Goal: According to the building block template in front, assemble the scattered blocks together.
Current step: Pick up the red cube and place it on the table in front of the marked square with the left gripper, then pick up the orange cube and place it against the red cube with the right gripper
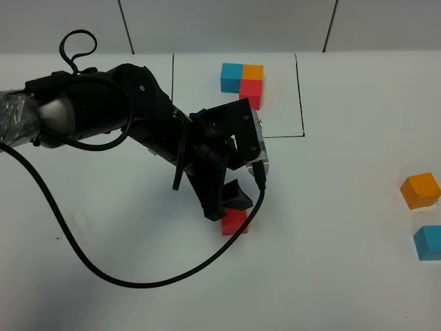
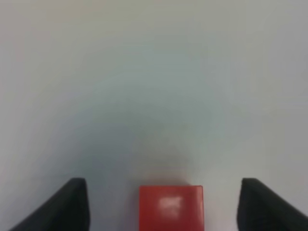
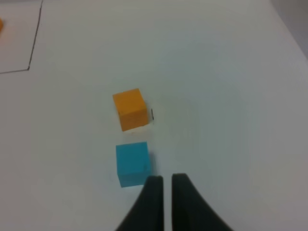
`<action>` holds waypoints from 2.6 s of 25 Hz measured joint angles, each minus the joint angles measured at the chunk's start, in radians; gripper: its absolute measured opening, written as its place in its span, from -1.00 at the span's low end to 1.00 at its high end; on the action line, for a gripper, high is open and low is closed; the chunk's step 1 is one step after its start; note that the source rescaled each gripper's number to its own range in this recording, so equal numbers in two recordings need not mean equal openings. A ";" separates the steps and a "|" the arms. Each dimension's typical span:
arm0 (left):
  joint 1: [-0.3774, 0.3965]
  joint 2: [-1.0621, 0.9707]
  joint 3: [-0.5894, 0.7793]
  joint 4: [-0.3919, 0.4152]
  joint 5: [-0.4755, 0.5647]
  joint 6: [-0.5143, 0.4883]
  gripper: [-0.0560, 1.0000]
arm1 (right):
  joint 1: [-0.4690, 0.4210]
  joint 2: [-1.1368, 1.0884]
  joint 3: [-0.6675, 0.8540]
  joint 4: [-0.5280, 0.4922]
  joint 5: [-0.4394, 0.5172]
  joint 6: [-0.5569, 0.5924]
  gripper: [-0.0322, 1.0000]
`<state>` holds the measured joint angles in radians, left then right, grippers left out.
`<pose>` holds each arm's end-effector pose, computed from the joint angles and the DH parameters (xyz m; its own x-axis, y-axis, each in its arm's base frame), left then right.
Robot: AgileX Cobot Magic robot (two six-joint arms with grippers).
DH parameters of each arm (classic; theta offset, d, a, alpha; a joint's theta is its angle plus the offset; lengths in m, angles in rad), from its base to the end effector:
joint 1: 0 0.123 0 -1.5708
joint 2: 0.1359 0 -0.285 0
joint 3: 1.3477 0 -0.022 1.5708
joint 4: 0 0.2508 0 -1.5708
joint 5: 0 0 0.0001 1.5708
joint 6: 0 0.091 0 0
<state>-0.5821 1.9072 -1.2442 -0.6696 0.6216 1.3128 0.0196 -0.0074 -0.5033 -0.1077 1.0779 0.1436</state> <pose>0.3088 -0.2427 0.1835 -0.1050 0.8226 -0.5589 0.9810 0.1779 0.0775 -0.0072 -0.0088 0.2772 -0.4516 0.0831 -0.8883 0.1067 0.9935 0.0387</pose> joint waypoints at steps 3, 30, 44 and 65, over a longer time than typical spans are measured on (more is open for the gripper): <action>0.000 -0.002 0.000 0.000 0.005 -0.001 -0.04 | 0.000 0.000 0.000 0.000 0.000 0.000 -0.92; 0.011 -0.029 0.002 0.018 -0.449 -0.823 -0.89 | 0.000 0.000 0.000 0.000 0.000 0.000 -0.93; 0.226 -0.092 0.003 0.301 -0.270 -0.982 -0.89 | 0.000 0.000 0.000 0.000 0.000 0.000 -0.93; 0.553 -0.598 0.398 0.810 0.073 -1.490 -0.89 | 0.000 0.000 0.000 0.000 0.000 0.000 -0.92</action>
<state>-0.0292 1.3091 -0.8461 0.1407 0.6942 -0.1774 0.0196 -0.0074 -0.5033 -0.1077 1.0779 0.1436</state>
